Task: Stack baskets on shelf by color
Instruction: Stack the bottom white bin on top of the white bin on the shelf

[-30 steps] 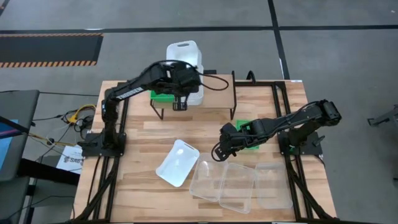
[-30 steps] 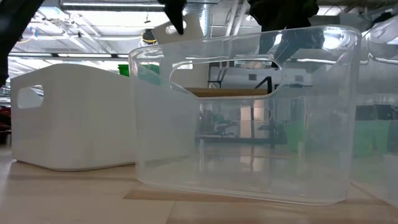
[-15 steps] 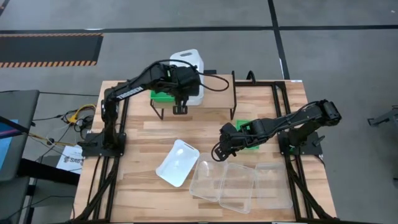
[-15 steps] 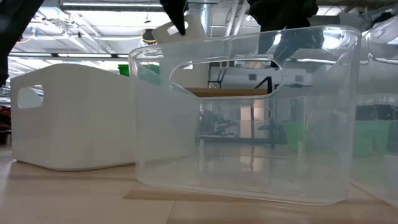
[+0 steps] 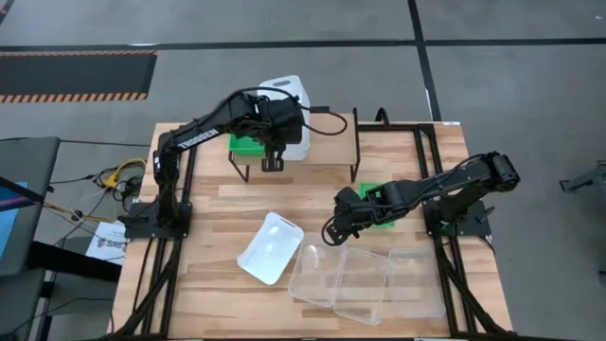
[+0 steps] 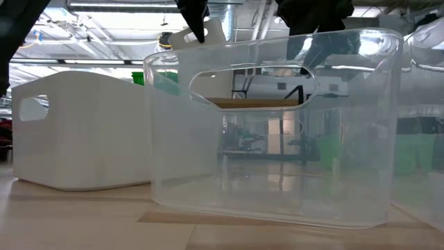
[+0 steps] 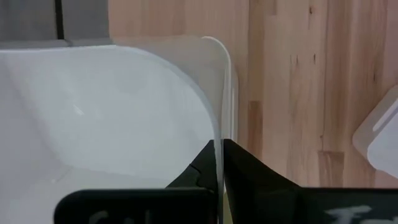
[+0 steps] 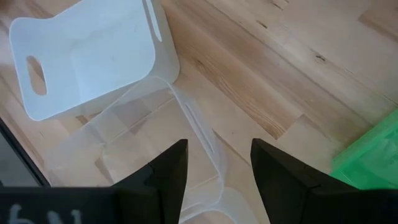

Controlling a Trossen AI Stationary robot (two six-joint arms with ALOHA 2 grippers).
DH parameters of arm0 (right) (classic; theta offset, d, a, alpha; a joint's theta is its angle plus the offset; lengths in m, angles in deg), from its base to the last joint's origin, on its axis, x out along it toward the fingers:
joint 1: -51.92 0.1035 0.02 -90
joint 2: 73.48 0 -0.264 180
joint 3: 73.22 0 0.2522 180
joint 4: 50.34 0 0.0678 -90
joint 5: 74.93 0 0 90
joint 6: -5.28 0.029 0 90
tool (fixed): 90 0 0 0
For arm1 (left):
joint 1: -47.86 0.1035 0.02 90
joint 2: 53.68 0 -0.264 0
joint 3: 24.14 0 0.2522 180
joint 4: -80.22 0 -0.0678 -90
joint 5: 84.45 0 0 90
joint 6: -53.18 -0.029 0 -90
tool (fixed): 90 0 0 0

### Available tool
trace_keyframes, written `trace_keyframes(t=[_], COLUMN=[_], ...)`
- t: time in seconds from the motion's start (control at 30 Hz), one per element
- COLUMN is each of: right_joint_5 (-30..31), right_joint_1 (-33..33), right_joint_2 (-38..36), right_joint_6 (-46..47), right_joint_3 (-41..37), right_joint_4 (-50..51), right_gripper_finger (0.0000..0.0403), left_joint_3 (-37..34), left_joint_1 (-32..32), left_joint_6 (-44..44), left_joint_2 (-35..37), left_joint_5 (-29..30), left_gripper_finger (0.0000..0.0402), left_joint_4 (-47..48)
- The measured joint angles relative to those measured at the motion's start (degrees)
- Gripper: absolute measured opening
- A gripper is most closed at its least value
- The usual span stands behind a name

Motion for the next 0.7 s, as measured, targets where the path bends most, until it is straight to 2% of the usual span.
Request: trace_keyframes(t=[0.7], right_joint_5=[-0.1], right_joint_1=[0.0], right_joint_2=[0.0], right_joint_6=[-0.5], right_joint_3=[0.0], right_joint_4=[0.0], right_gripper_finger=[0.0201], left_joint_3=[-3.8], left_joint_1=[1.9], left_joint_6=[-3.8], left_joint_2=[0.0], left_joint_5=[-1.0], left_gripper_finger=[0.0], left_joint_4=[-0.1])
